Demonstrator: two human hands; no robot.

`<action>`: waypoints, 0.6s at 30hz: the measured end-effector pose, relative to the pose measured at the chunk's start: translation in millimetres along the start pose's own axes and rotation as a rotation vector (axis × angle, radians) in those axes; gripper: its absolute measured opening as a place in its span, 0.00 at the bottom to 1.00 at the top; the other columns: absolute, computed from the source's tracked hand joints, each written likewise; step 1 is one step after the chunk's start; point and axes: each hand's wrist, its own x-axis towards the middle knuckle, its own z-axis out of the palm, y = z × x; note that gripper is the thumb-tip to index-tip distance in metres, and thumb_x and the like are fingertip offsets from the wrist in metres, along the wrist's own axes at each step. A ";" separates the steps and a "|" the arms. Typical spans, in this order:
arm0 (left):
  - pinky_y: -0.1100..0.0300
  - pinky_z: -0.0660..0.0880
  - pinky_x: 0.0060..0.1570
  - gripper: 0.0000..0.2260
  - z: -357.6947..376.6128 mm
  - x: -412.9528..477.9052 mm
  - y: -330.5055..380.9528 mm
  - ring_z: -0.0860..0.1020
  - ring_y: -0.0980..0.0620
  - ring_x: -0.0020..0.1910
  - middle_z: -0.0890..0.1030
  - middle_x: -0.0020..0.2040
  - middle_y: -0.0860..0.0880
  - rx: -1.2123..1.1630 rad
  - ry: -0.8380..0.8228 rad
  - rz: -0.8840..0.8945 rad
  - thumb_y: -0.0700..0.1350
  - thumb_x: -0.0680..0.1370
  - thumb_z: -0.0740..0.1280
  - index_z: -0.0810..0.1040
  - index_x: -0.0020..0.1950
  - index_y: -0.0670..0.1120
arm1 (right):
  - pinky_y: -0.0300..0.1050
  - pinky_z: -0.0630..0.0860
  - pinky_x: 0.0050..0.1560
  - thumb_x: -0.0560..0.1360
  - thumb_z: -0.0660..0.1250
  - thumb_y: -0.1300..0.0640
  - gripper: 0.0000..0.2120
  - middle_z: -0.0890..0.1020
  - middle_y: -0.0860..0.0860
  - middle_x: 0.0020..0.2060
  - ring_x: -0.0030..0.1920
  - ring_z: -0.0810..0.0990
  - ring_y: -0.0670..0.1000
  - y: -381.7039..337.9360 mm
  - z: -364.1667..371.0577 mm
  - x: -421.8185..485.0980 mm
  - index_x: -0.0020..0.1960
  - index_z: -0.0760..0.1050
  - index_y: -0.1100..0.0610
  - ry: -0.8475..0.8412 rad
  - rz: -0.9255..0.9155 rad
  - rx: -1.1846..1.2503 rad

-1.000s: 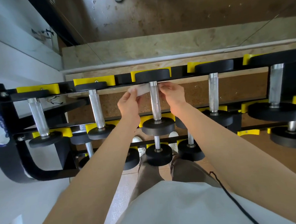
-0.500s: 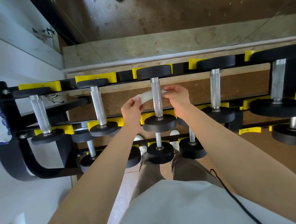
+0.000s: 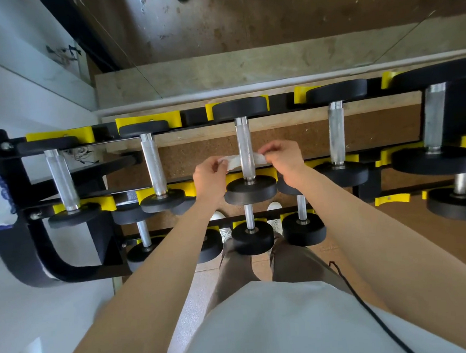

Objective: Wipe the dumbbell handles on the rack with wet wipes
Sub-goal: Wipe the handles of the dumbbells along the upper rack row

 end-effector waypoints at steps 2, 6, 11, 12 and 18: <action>0.55 0.77 0.50 0.10 7.0 -0.1 6.2 0.82 0.48 0.50 0.85 0.51 0.47 0.120 -0.110 0.038 0.45 0.82 0.66 0.83 0.60 0.45 | 0.42 0.72 0.54 0.73 0.65 0.71 0.12 0.81 0.49 0.43 0.47 0.76 0.44 4.4 -13.2 -3.5 0.41 0.80 0.57 0.073 -0.005 -0.063; 0.56 0.75 0.52 0.13 0.5 -0.2 9.5 0.82 0.45 0.57 0.84 0.58 0.44 0.322 -0.235 0.086 0.46 0.82 0.67 0.82 0.65 0.46 | 0.39 0.72 0.47 0.73 0.66 0.70 0.11 0.81 0.49 0.41 0.44 0.77 0.44 13.5 -19.9 -7.5 0.43 0.81 0.56 0.056 -0.021 -0.257; 0.60 0.74 0.45 0.11 -33.4 -5.7 -7.0 0.80 0.51 0.48 0.84 0.57 0.45 0.349 -0.270 0.047 0.44 0.82 0.66 0.83 0.62 0.46 | 0.42 0.75 0.50 0.77 0.69 0.62 0.06 0.81 0.49 0.46 0.49 0.79 0.48 14.3 6.1 -12.8 0.50 0.82 0.55 -0.118 -0.095 -0.569; 0.61 0.73 0.42 0.11 -36.8 -6.4 -7.9 0.79 0.51 0.47 0.84 0.57 0.44 0.348 -0.279 0.044 0.44 0.83 0.66 0.83 0.63 0.45 | 0.41 0.75 0.50 0.77 0.68 0.62 0.05 0.81 0.49 0.45 0.48 0.79 0.48 12.1 7.1 -14.7 0.50 0.82 0.55 -0.120 -0.099 -0.590; 0.59 0.71 0.40 0.08 -15.7 -9.2 6.6 0.80 0.47 0.47 0.85 0.49 0.44 0.331 -0.325 0.123 0.46 0.82 0.67 0.85 0.51 0.44 | 0.36 0.69 0.40 0.77 0.63 0.65 0.10 0.81 0.51 0.43 0.48 0.78 0.50 8.3 -14.8 -33.6 0.42 0.81 0.56 0.112 0.037 -0.382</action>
